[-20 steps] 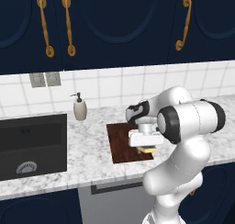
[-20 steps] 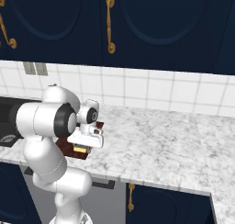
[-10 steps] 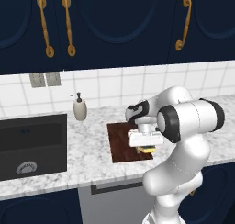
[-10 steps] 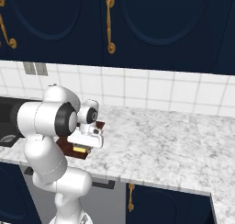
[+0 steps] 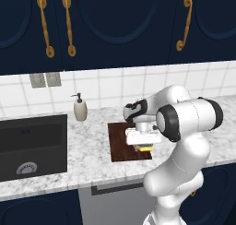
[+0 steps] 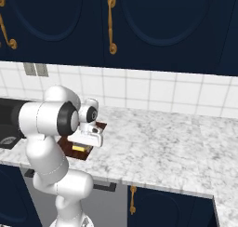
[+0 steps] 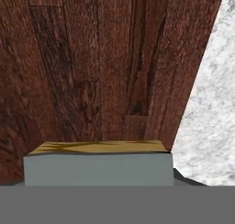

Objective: Pick up the sponge from the counter and clean the cutting board by briefly scrubbing or pressing down on the cutting board. Once finished, release the sponge.

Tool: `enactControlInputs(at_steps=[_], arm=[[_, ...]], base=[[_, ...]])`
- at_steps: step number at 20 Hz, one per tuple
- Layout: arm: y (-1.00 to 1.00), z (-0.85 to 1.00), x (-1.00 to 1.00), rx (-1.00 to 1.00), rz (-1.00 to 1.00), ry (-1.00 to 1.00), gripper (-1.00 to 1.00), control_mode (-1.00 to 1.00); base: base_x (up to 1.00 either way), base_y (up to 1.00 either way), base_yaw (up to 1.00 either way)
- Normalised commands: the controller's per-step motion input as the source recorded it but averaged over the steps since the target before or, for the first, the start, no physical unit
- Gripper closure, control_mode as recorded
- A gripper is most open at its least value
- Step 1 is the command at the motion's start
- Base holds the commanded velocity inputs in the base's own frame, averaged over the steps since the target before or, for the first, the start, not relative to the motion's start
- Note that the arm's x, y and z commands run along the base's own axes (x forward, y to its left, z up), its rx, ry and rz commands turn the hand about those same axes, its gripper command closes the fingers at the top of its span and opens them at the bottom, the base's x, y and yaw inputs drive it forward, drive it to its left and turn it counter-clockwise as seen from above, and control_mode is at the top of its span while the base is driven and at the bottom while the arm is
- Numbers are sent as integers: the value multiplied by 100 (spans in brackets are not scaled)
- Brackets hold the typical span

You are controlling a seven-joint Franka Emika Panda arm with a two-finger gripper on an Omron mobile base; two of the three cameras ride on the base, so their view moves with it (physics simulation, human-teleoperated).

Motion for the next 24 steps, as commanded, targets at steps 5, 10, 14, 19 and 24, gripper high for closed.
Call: enactControlInputs(at_steps=[5, 10, 14, 19, 24], arm=[[0, 0, 31, -1, -4, 3, 100, -100], [0, 0, 35, -3, -4, 1, 100, -100], [0, 0, 45, -3, -3, 0, 100, -100], [0, 0, 49, -3, -3, 0, 100, -100], [-1, 0, 65, -4, -2, 0, 100, -100]], base=[[0, 0, 0], [0, 0, 0], [0, 0, 0], [0, 0, 0], [0, 0, 0]])
